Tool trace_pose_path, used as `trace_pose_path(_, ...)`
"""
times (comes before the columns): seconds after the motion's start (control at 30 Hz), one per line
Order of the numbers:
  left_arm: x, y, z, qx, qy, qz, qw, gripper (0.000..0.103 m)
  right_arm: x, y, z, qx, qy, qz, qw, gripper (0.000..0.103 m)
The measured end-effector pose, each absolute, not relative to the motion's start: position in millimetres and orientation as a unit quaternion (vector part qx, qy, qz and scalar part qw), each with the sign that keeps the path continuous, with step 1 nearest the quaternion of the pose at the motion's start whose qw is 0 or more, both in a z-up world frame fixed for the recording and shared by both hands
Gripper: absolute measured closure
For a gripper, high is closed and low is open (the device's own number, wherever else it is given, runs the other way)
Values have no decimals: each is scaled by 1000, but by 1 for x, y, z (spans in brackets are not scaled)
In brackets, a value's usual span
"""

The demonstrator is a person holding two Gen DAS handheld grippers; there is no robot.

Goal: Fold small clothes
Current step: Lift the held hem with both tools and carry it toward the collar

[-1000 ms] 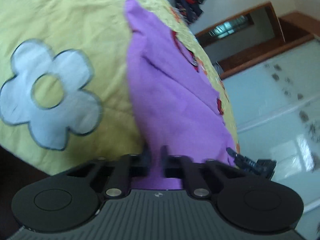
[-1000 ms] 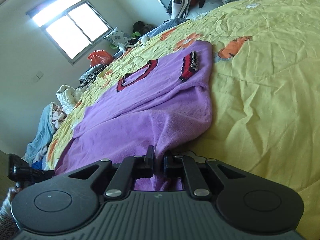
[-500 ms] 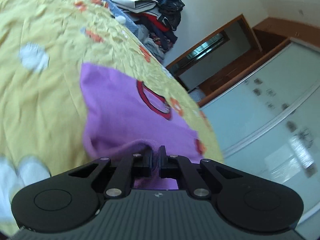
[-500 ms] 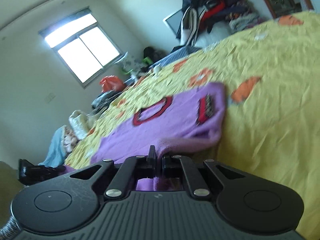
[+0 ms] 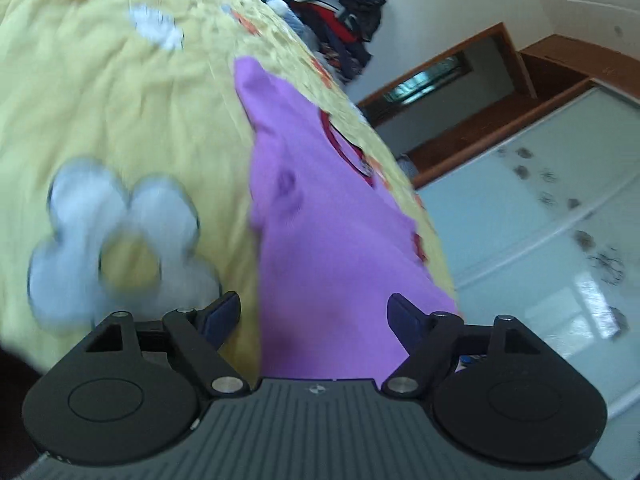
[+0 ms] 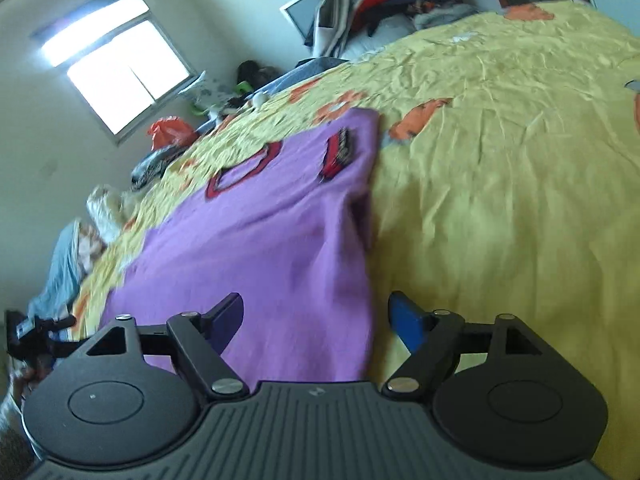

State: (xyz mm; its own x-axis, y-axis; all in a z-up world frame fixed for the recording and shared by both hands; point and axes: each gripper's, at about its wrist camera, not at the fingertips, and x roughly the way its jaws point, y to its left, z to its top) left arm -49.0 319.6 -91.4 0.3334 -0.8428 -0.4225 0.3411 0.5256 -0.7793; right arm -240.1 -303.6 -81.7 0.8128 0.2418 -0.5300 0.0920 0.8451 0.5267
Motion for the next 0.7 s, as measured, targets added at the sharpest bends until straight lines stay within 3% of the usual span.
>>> trace_pose_path(0.07, -66, 325, -96, -295, 414, -400, 763, 22, -259, -299, -84, 297, 297, 43, 907, 24)
trace_pose_path(0.13, -77, 328, -106, -312, 416, -412, 748, 13, -274, -291, -84, 297, 296, 42, 907, 24)
trace_pose_path(0.33, -90, 324, -156, -360, 422, -447, 702, 13, -304, -277, -85, 306, 286, 47, 907, 24)
trace_pose_path(0.4, -91, 322, -169, -383, 422, -449, 688, 28, -310, -273, -85, 304, 284, 47, 908, 24)
trace_pose_path(0.47, -92, 320, -176, -388, 423, -452, 683, 52, -316, -269, -84, 296, 283, 42, 911, 24)
trace_pose_path(0.6, -96, 319, -180, -387, 423, -455, 682, 60, -326, -264, -85, 299, 279, 37, 912, 24)
trace_pose_path(0.63, -97, 320, -181, -390, 421, -457, 680, 75, -329, -263, -85, 300, 278, 35, 912, 24)
trace_pose_path(0.7, -98, 320, -181, -391, 422, -455, 679, 93, -334, -261, -85, 306, 274, 33, 911, 24)
